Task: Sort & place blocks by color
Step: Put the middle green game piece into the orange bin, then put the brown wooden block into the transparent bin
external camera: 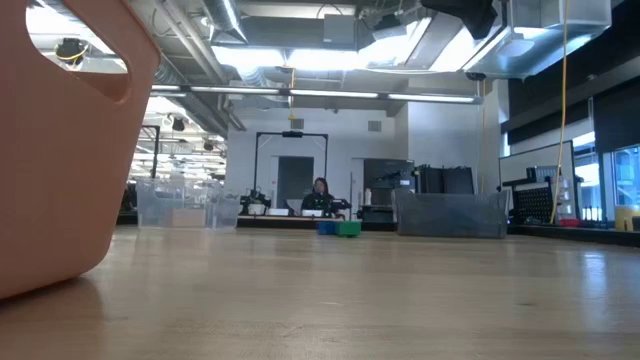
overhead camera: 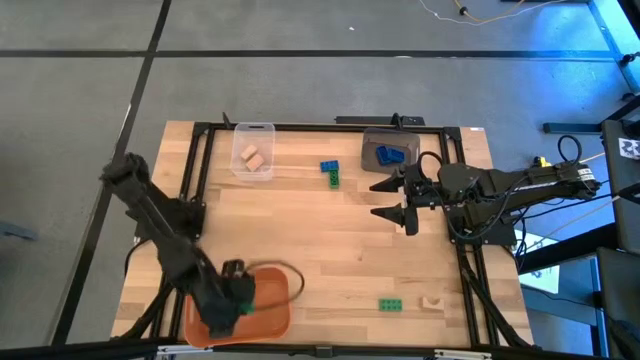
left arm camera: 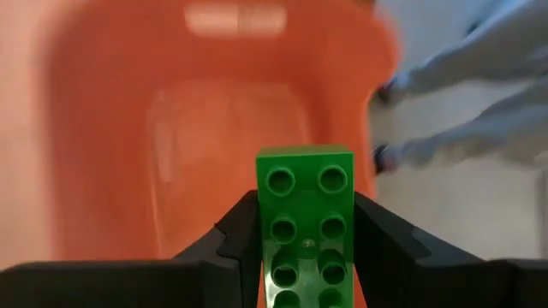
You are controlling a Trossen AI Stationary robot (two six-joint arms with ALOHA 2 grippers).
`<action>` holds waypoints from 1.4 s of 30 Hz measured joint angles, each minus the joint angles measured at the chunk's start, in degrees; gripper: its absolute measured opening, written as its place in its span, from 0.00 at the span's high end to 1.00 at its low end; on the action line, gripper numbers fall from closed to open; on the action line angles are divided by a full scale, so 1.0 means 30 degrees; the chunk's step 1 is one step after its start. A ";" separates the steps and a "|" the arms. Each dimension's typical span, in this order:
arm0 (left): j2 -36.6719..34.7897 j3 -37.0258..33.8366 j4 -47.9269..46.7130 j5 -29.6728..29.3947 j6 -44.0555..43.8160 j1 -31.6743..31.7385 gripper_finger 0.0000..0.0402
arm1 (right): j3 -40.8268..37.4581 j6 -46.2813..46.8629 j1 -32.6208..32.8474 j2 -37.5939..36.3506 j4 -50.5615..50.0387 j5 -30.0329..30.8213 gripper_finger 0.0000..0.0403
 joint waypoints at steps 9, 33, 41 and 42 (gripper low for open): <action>0.3181 0.0000 -0.0426 0.1796 -0.1937 0.0249 0.53 | 0.0000 -0.0010 0.0002 0.0000 -0.0358 0.0001 0.11; -0.6526 0.1539 0.0038 -0.6477 0.6104 0.7431 0.20 | 0.0000 0.0114 0.0002 0.0000 -0.0323 0.0044 0.11; -0.9694 -0.7165 1.4535 -0.4101 0.8369 1.1322 0.20 | 0.0000 0.0726 0.0000 0.0000 -0.0323 0.0016 0.11; -0.9697 -0.8425 1.6627 -0.3806 0.8182 1.1629 0.20 | 0.0000 0.0837 0.0000 0.0000 -0.0321 -0.0017 0.11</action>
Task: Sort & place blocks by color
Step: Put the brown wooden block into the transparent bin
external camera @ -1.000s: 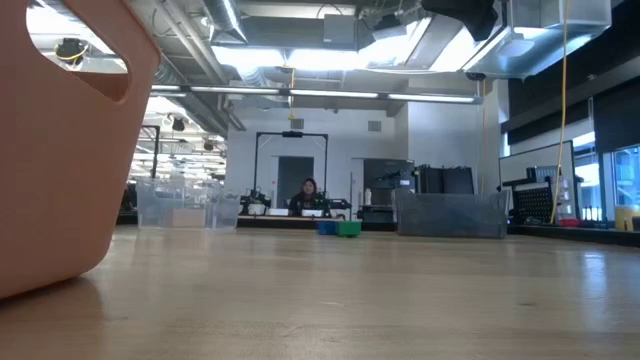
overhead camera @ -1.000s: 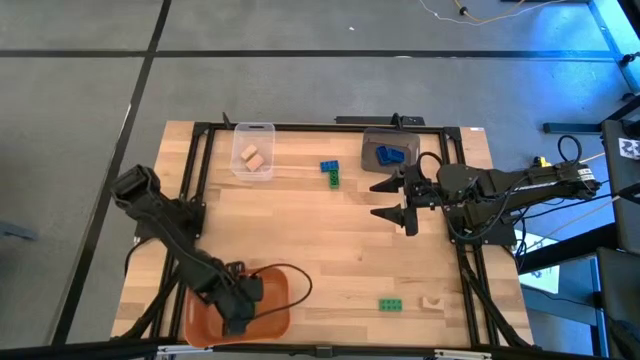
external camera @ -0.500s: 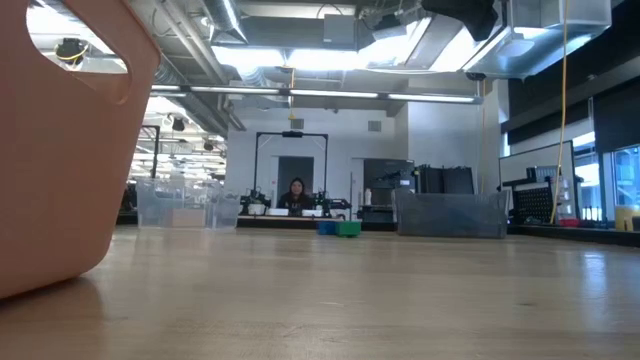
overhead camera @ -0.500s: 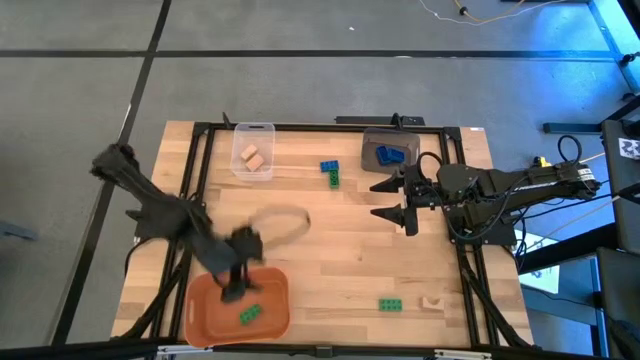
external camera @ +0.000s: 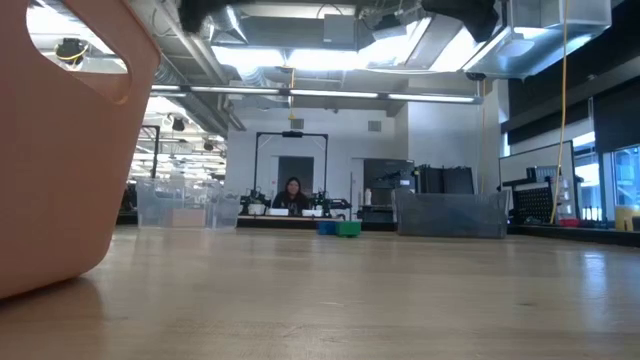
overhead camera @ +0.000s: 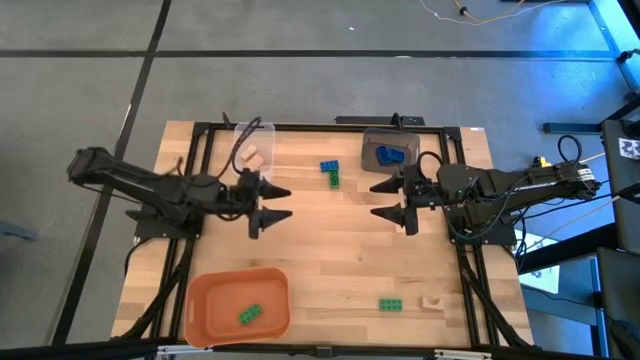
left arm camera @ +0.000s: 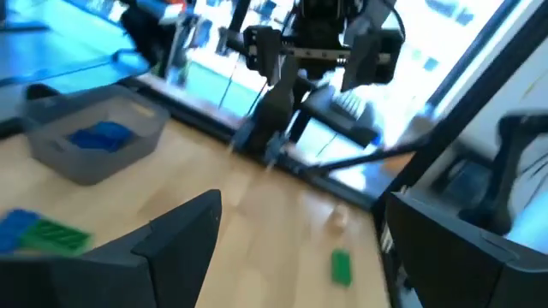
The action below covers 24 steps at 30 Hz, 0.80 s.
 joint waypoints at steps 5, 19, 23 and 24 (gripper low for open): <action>0.0890 -0.3688 0.7090 0.0212 -0.0704 0.1002 0.22 | 0.0000 0.0915 -0.0005 0.0000 0.0005 -0.1087 0.11; 0.1279 -0.3880 0.7641 0.1404 0.1920 0.1160 0.23 | 0.0097 0.2109 0.0631 0.0013 -0.2987 -0.1929 0.12; 0.1279 -0.3880 0.7641 0.0623 0.1927 0.1160 0.23 | 0.1061 0.4069 0.2365 0.0490 -0.7915 -0.2006 0.13; 0.1279 -0.3880 0.7644 0.0375 0.1927 0.1160 0.23 | 0.1270 0.4766 0.2930 0.0758 -0.9099 -0.2012 0.14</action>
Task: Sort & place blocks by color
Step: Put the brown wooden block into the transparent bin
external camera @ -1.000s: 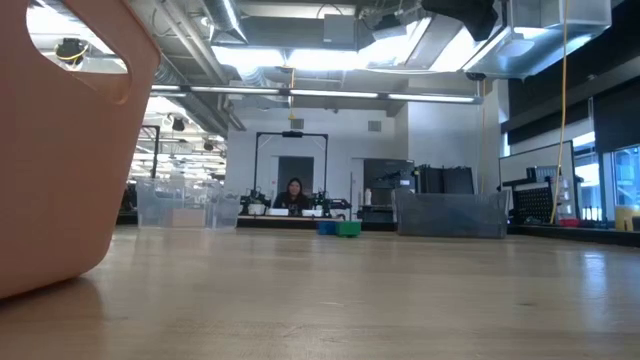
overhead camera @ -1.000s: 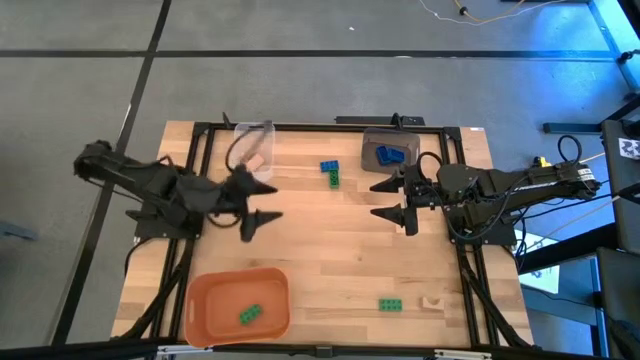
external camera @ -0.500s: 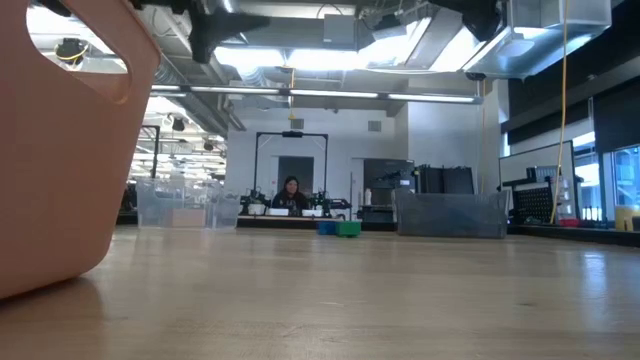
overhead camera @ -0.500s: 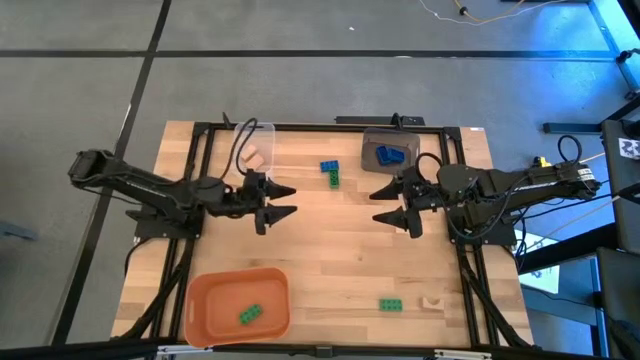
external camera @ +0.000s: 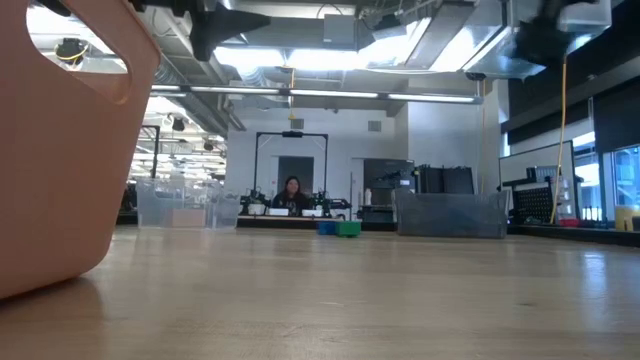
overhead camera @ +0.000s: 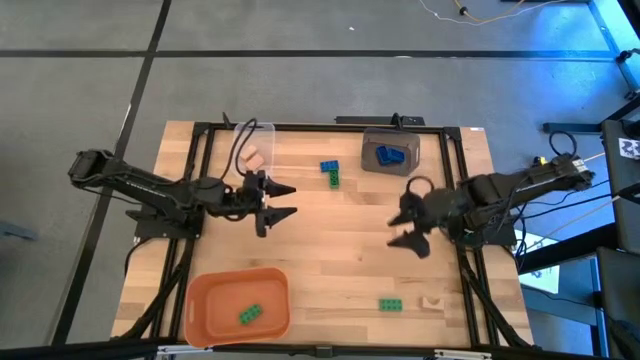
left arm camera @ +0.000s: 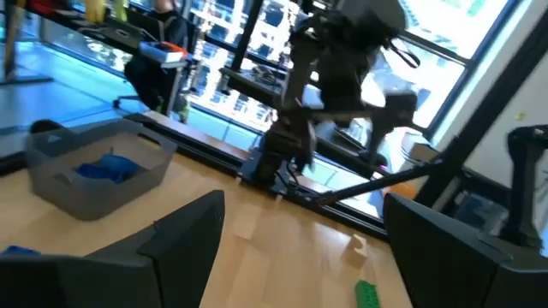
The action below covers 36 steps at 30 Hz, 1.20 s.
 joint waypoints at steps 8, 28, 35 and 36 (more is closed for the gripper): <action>-0.0080 0.0000 0.0063 -0.1059 0.0007 0.0006 0.23 | 0.0282 0.6656 0.6015 0.3917 -0.4320 -0.3494 0.19; -0.0080 0.0000 0.0026 -0.1431 0.0015 0.0001 0.23 | 0.0284 1.2144 1.2446 1.3791 -0.2741 -0.3017 0.22; -0.0161 0.0000 0.0566 -0.2097 0.0029 0.0007 0.23 | 0.0491 1.1525 1.2416 1.4342 -0.3729 -0.2908 0.52; -0.0375 0.0000 0.0539 -0.2086 0.0028 0.0000 0.23 | 0.0526 1.1088 1.2417 1.4114 -0.4047 -0.2626 0.62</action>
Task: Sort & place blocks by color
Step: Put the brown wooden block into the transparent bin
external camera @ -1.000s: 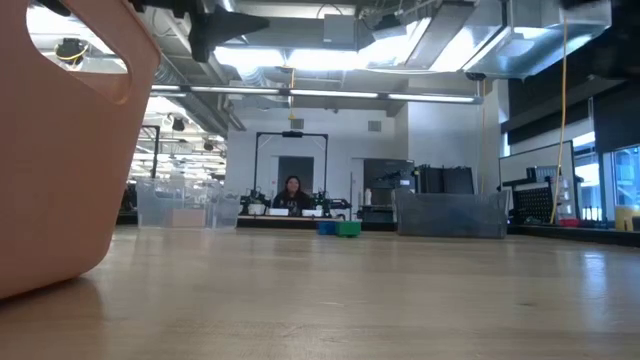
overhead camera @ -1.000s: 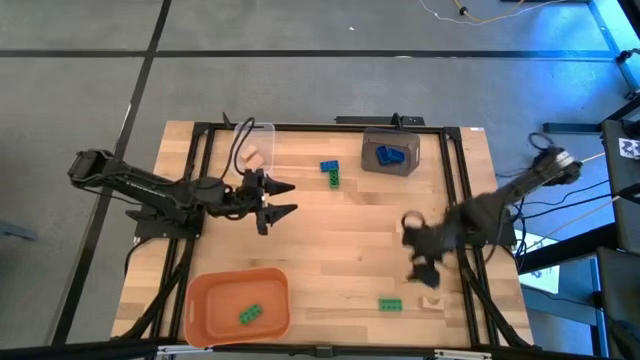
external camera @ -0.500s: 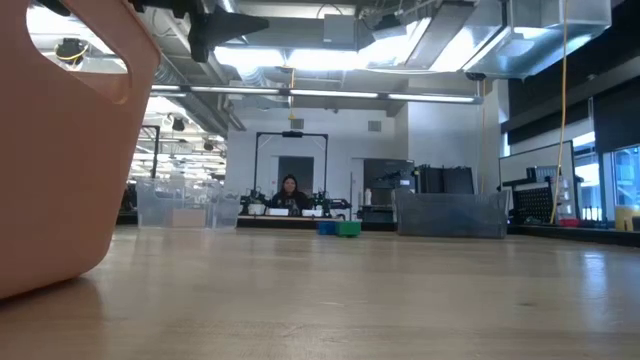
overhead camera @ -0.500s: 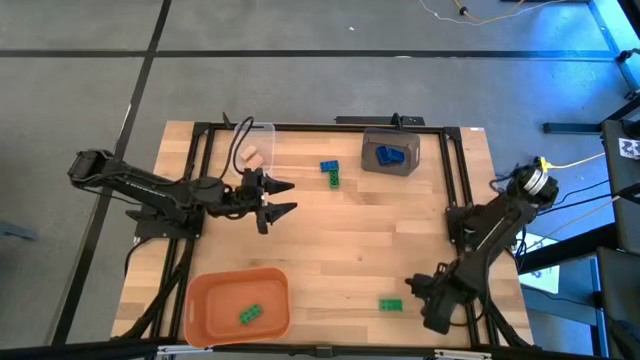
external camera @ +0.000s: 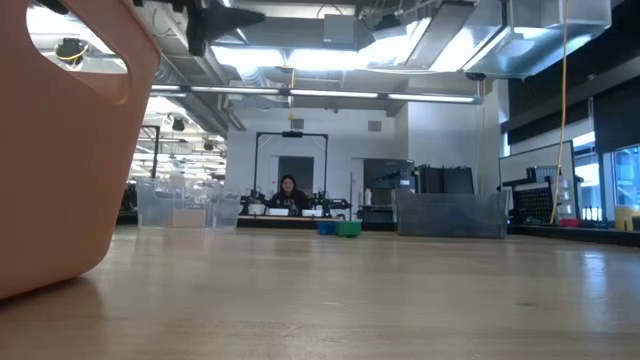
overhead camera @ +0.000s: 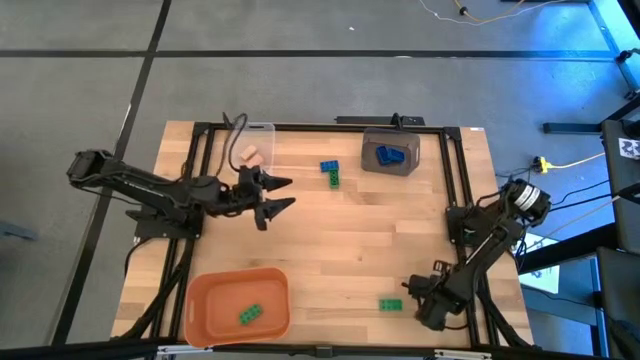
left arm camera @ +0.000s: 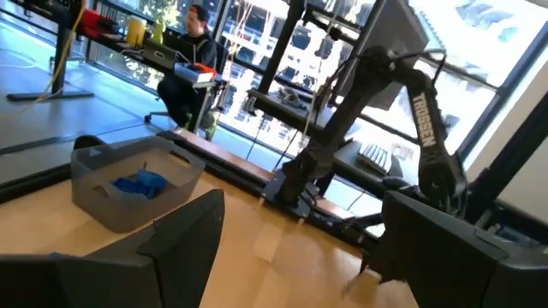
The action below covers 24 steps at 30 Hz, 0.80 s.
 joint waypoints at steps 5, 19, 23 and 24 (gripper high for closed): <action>-0.1152 0.0029 0.0086 -0.0017 -0.0017 0.0000 0.23 | -0.0328 -0.2416 -0.1454 -0.3071 -0.0451 0.3077 0.89; -0.1428 0.0014 -0.0744 -0.0164 0.0250 0.0030 0.23 | -0.8066 -0.9434 -1.2838 -0.7008 2.7574 0.9964 0.89; -0.0036 0.0015 -0.0826 -0.0050 0.1103 0.0044 0.23 | -0.7544 -1.1140 -1.4389 -0.6589 3.0610 0.8466 0.89; 0.0362 0.0015 -0.0776 0.0155 0.1111 0.0044 0.23 | -0.7245 -1.1567 -1.4604 -0.6574 3.0416 0.8166 0.89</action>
